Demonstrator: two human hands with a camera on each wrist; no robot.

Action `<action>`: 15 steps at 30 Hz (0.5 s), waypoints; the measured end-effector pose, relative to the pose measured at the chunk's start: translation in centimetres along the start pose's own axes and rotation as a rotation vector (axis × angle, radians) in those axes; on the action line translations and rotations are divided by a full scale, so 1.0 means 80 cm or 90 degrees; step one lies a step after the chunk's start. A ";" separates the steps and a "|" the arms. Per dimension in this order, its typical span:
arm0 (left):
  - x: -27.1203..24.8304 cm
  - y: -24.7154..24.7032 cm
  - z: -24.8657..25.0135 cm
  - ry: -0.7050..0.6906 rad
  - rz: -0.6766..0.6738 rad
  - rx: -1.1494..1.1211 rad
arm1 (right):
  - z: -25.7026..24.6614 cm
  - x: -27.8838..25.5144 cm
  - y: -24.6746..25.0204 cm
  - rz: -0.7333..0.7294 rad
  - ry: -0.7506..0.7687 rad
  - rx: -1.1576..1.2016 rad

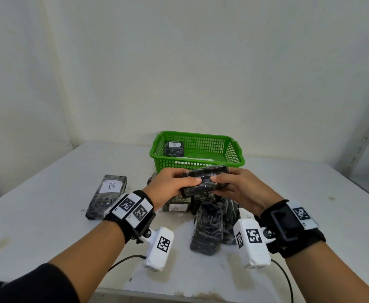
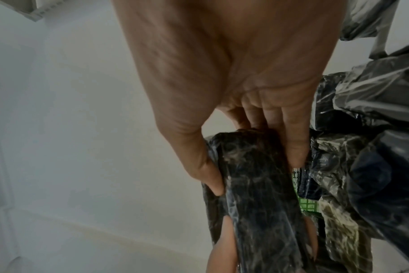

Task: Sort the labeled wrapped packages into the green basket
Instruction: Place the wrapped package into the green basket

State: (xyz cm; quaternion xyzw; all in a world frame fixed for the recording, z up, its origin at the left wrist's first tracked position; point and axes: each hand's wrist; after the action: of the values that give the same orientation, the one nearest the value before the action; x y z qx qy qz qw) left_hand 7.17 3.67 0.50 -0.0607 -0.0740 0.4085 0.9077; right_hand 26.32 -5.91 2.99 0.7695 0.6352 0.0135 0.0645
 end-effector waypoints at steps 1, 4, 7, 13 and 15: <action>0.000 0.000 0.001 -0.005 -0.003 0.014 | -0.001 0.000 0.000 0.001 -0.004 -0.010; -0.001 0.000 0.004 -0.011 -0.015 0.028 | -0.006 0.002 0.000 0.022 0.001 -0.033; -0.003 -0.002 0.008 0.000 -0.012 -0.004 | -0.007 0.004 0.002 0.030 0.010 -0.048; 0.002 0.004 0.006 -0.048 0.039 0.070 | -0.009 0.004 -0.001 0.012 0.009 -0.041; 0.002 0.006 0.005 -0.057 0.053 0.050 | -0.009 0.003 -0.001 0.014 0.017 -0.023</action>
State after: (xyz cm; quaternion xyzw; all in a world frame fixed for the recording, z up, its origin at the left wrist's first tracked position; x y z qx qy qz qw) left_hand 6.81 4.15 0.86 -0.0096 -0.0960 0.4505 0.8875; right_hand 26.24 -5.60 3.66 0.7751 0.6270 0.0355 0.0697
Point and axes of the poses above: each hand's wrist, its own x-axis towards the middle knuckle, its own y-axis out of the back of the hand, z = x × y, and after that the axes turned 12 degrees about -x, right-handed
